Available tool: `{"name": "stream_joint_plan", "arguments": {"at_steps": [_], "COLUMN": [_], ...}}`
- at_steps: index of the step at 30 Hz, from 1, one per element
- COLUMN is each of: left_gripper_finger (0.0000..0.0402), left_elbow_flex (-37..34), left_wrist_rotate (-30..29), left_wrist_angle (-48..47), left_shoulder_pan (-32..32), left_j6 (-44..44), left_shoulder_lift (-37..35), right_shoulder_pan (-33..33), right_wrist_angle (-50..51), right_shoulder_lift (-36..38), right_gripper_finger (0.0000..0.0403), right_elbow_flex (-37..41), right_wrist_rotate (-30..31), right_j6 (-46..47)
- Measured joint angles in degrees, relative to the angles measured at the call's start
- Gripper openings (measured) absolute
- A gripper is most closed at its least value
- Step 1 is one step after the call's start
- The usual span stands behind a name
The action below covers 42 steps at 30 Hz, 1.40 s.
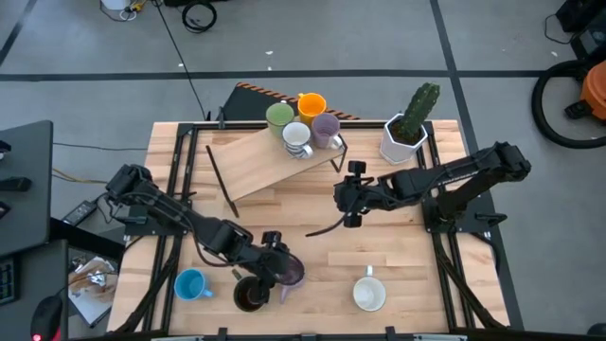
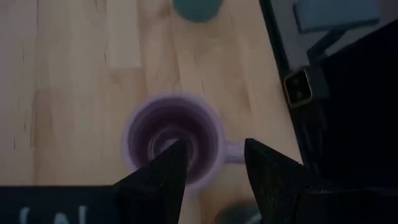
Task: Place coffee mugs
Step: Put the purple mug on the shelf
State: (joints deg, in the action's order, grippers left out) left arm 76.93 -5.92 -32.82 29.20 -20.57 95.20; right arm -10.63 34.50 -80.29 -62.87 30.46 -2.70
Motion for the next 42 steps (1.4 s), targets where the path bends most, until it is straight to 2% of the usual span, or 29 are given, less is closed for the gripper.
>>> {"name": "stream_joint_plan", "arguments": {"at_steps": [7,18,31,42], "left_gripper_finger": [0.0166,0.0166,0.0166,0.0166], "left_elbow_flex": [-0.1,1.0,16.4,17.3], "left_wrist_rotate": [-1.9,0.6,0.7,0.6], "left_wrist_angle": [2.5,2.9,-11.0,-12.5], "left_shoulder_pan": [-0.3,-1.1,-0.6,-1.0], "left_j6": [-4.6,-15.0,-16.1,-15.2], "left_shoulder_lift": [3.8,5.2,16.3,17.3], "right_shoulder_pan": [1.3,2.2,2.2,2.2], "right_wrist_angle": [-0.2,-0.3,-0.3,0.0], "right_shoulder_lift": [0.0,0.0,0.0,0.4], "right_gripper_finger": [0.0151,0.0151,0.0151,0.0151], "right_elbow_flex": [0.0,0.0,0.0,0.0], "right_wrist_rotate": [-0.1,-2.6,-2.7,-2.1], "right_j6": [-0.1,-0.1,0.3,0.0]}}
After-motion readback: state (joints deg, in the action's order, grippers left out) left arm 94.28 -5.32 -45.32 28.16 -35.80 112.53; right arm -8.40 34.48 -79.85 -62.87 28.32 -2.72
